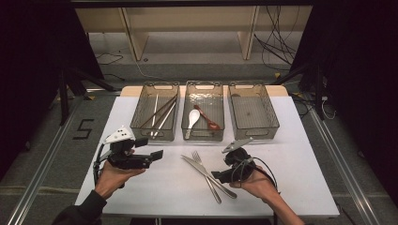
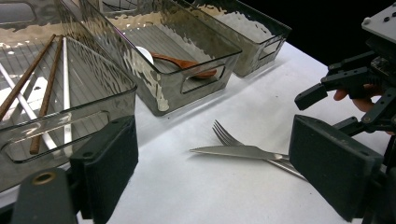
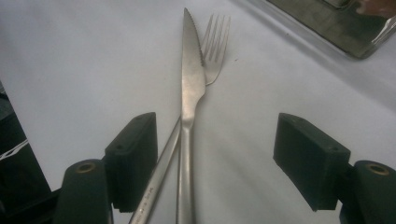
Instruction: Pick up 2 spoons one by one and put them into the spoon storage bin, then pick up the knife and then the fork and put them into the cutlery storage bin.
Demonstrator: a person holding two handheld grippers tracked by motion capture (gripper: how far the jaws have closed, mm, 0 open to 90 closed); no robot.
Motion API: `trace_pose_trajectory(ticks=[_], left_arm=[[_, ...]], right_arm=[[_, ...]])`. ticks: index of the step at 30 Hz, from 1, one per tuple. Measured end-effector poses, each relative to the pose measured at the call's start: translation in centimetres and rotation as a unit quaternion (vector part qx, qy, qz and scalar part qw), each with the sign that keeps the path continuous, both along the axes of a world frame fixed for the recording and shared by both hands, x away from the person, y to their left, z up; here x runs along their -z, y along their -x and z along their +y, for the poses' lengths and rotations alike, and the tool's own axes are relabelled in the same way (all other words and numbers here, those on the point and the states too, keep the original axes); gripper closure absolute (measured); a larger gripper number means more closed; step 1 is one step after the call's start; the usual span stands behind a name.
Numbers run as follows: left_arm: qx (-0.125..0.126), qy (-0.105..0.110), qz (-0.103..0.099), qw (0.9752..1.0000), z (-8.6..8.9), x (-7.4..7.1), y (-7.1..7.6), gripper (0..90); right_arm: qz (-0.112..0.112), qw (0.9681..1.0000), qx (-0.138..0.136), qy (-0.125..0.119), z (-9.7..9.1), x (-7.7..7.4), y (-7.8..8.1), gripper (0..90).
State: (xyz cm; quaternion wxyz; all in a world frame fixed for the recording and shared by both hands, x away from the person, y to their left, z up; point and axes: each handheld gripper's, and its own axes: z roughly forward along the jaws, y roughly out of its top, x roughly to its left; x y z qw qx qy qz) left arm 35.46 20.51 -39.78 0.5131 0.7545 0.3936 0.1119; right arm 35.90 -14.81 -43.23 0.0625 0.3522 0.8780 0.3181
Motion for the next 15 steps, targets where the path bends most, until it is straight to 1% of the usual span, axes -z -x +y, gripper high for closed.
trace_pose_trajectory(ticks=[1,2,6,10,15], left_arm=[[0.000,0.000,-0.001,1.0000,0.01,0.00,0.06,15.3],[0.000,-0.001,-0.002,1.0000,0.03,0.00,0.13,15.3],[0.001,-0.005,-0.007,1.0000,0.20,0.05,0.34,15.2],[-0.001,-0.007,-0.005,1.0000,0.29,0.31,0.41,15.3],[-0.001,-0.011,-0.005,0.9999,0.31,0.37,0.50,15.2]], right_arm=[[0.004,1.0000,0.000,0.002,0.08,0.01,0.00,31.2],[0.003,1.0000,-0.002,0.006,0.15,0.09,-0.04,31.3],[0.010,0.9997,-0.009,0.020,0.55,0.33,-0.12,31.4],[0.018,0.9991,-0.014,0.036,0.82,0.62,-0.28,32.6],[0.024,0.9984,-0.019,0.048,1.07,0.92,-0.42,35.4]])
